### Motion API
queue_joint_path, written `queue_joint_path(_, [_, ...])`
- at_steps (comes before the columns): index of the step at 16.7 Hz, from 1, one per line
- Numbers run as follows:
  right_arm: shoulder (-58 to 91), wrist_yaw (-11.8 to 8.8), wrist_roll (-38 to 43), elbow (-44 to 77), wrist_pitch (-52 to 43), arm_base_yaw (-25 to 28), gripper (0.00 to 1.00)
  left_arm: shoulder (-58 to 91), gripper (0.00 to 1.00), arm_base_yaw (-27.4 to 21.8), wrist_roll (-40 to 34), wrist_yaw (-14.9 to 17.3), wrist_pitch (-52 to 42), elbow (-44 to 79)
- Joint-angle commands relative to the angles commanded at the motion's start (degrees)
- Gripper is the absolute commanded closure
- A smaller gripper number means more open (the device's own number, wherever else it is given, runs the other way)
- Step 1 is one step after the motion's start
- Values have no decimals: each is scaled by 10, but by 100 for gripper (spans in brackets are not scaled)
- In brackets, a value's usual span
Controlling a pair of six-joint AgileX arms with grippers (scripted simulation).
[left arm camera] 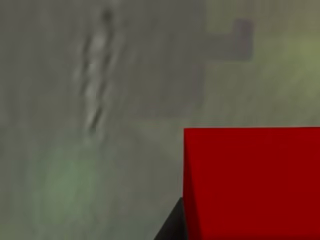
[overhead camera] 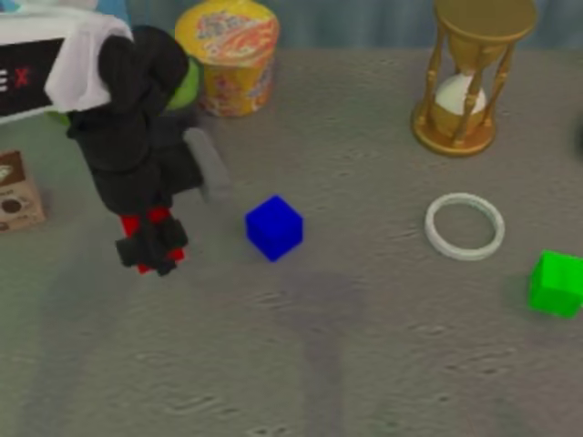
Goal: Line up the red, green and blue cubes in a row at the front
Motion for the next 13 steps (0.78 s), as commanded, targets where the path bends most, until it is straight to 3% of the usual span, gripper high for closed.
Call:
queue_joint_path(4, [0,0,0,0,0,0,0,-69,100,-122,21,1,8,-81])
queue_joint_path(7, [0,0,0,0,0,0,0,-109,100,-184,31,2,14,-124])
queue_joint_path(13, [0,0,0,0,0,0,0,-115,100,-193,34,1,16,-133])
